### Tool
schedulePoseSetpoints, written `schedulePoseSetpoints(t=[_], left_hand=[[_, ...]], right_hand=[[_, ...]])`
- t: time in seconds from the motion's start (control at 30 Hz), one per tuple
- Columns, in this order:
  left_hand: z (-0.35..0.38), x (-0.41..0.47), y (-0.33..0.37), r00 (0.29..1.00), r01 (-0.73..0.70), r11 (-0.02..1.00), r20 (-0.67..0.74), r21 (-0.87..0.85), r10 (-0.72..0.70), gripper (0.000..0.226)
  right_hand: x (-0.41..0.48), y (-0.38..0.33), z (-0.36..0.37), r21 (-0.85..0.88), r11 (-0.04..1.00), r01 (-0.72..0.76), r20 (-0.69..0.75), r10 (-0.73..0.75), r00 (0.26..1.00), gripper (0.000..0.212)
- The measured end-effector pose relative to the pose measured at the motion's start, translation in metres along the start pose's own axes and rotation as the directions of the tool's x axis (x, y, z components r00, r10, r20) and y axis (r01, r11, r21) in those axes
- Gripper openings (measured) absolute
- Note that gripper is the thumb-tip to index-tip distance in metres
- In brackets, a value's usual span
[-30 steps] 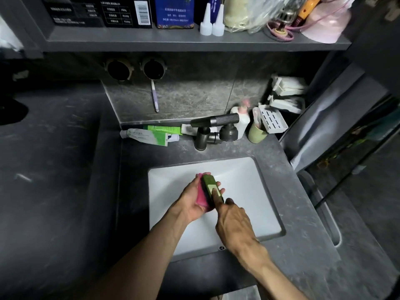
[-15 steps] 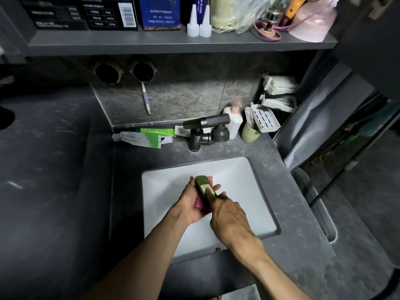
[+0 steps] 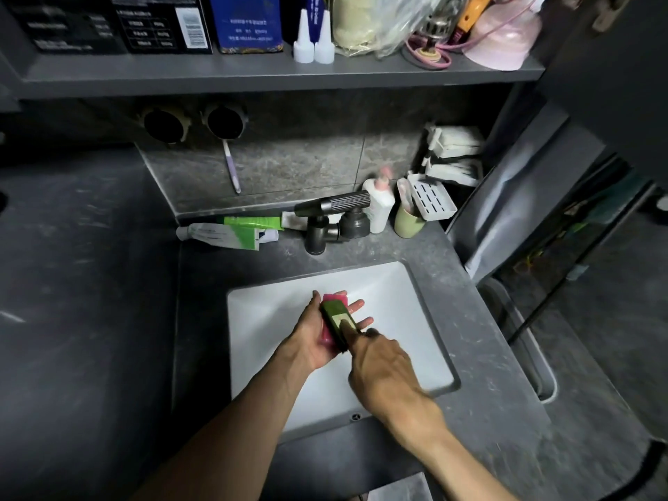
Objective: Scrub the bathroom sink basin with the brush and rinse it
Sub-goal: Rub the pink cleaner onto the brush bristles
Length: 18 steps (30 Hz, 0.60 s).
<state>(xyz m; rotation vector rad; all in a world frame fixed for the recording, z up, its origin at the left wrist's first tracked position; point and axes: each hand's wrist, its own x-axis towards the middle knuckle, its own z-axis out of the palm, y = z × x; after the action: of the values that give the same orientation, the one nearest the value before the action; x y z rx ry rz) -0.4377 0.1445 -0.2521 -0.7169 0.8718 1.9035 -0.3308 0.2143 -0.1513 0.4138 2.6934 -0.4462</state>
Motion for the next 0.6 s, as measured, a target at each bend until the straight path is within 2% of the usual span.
schedulePoseSetpoints(t=[0.07,0.13,0.23,0.27,0.3,0.33,0.37,0.43,0.5,0.6], left_hand=[[0.001,-0.002,-0.004,1.000,0.018,0.999,0.020,0.030,-0.019,0.070],[0.003,-0.006,-0.009,0.999,0.032,0.998,0.025,0.049,-0.033,0.072],[0.004,-0.006,-0.006,1.000,-0.003,0.997,0.003,0.077,0.002,0.061],[0.005,-0.005,-0.003,1.000,-0.018,0.996,-0.009,0.087,0.019,0.057],[0.007,-0.002,0.000,0.999,-0.023,0.994,-0.024,0.105,0.025,0.055],[0.009,0.001,0.003,0.999,-0.026,0.992,-0.036,0.127,0.031,0.054],[0.013,0.004,0.005,0.999,-0.023,0.988,-0.042,0.153,0.030,0.054],[0.024,0.010,0.007,0.998,-0.029,0.983,-0.054,0.181,0.039,0.055],[0.034,0.015,0.008,0.997,-0.041,0.979,-0.054,0.199,0.052,0.055],[0.054,0.024,0.007,0.997,-0.060,0.966,-0.036,0.250,0.071,0.055]], right_hand=[[0.014,0.001,0.009,-0.010,0.999,-0.032,-0.034,0.031,0.999,0.058],[0.033,0.014,0.014,0.044,0.996,-0.074,-0.103,0.078,0.992,0.053],[0.048,0.046,0.013,0.304,0.951,-0.062,-0.163,0.117,0.980,0.052],[0.051,0.058,0.013,0.472,0.879,-0.061,-0.115,0.130,0.985,0.050],[0.051,0.067,0.012,0.661,0.746,-0.079,-0.034,0.135,0.990,0.045],[0.050,0.074,0.011,0.814,0.570,-0.115,0.052,0.126,0.991,0.039],[0.050,0.082,0.010,0.904,0.403,-0.144,0.108,0.111,0.988,0.036],[0.050,0.093,0.008,0.965,0.211,-0.154,0.140,0.081,0.987,0.034],[0.048,0.102,0.002,0.978,0.167,-0.124,0.114,0.064,0.991,0.030],[0.043,0.118,-0.012,0.976,0.211,-0.055,0.040,0.073,0.997,0.028]])
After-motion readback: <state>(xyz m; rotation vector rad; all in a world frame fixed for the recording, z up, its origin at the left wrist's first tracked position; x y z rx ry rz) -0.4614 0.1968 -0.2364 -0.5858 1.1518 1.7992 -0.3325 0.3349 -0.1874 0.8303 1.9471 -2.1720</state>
